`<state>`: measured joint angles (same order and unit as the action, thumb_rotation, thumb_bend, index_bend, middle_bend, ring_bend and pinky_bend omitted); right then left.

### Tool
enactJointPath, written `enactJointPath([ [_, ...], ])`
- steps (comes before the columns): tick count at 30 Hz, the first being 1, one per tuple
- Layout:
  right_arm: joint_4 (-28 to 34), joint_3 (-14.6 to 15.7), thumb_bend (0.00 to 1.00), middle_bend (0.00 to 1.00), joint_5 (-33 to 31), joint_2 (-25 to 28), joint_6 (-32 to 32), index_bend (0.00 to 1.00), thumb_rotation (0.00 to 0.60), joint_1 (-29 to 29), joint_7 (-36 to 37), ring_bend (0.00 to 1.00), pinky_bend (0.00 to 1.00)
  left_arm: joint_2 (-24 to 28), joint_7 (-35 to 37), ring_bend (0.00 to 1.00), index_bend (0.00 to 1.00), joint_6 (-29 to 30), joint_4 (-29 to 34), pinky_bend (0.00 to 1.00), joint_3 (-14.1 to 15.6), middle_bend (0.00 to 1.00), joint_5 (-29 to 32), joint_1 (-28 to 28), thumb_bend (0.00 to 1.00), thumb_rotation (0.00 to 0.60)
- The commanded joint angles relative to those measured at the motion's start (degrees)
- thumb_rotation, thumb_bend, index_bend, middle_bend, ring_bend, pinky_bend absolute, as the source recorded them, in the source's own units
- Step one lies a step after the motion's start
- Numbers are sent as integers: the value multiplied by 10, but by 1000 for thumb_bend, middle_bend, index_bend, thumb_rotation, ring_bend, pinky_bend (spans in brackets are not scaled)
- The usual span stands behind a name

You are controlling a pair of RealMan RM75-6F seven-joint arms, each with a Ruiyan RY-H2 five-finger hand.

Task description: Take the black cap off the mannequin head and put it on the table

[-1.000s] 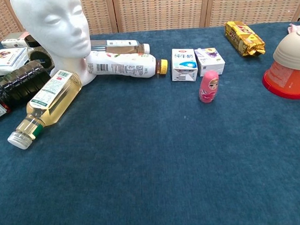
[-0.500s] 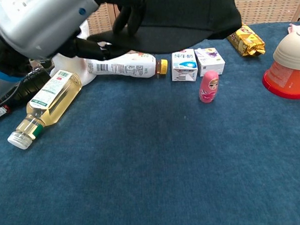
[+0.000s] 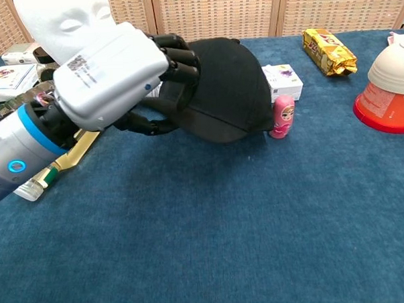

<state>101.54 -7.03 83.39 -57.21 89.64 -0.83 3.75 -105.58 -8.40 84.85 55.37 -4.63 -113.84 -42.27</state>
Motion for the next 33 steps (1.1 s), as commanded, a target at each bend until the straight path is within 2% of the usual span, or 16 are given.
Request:
enactJointPath([
  [1, 0, 0, 0, 1, -1, 0, 0, 197, 600, 0, -2, 0, 0, 47, -2, 84, 235, -34, 63, 337, 19, 116, 44, 26, 110, 600],
  [2, 0, 0, 0, 1, -1, 0, -1, 197, 600, 0, -2, 0, 1, 63, -5, 36, 141, -46, 87, 286, 21, 51, 55, 30, 75, 600],
  [5, 2, 1, 0, 1, 0, -1, -1, 197, 600, 0, -5, 0, 1, 116, -13, 0, 32, -60, 164, 219, 21, 0, 84, 45, 40, 600],
  [8, 3, 2, 0, 1, 2, -2, 0, 196, 600, 0, -8, 0, 0, 151, -7, 0, 28, -45, 204, 216, 16, 0, 93, 55, 37, 600],
  [13, 6, 4, 0, 1, 5, -6, 0, 197, 600, 0, -18, 0, 0, 230, 66, 0, 29, 1, 277, 216, 7, 0, 97, 70, 37, 600],
  [17, 8, 6, 0, 1, 10, -7, 3, 197, 600, 1, -24, 0, 0, 295, 100, 0, 22, 4, 325, 208, 14, 0, 102, 81, 24, 600],
  [24, 12, 8, 0, 1, 13, -9, 4, 197, 600, 1, -31, 0, 0, 373, 120, 0, 0, -4, 355, 160, 40, 0, 101, 102, 0, 600],
  [30, 13, 9, 0, 1, 14, -9, 5, 197, 600, 1, -32, 0, 0, 389, 144, 0, 0, 68, 345, 154, 27, 0, 100, 137, 0, 600],
  [33, 13, 7, 0, 1, 11, -9, 4, 197, 600, 1, -31, 0, 0, 402, 144, 0, 0, 109, 359, 115, 24, 0, 120, 172, 0, 600],
])
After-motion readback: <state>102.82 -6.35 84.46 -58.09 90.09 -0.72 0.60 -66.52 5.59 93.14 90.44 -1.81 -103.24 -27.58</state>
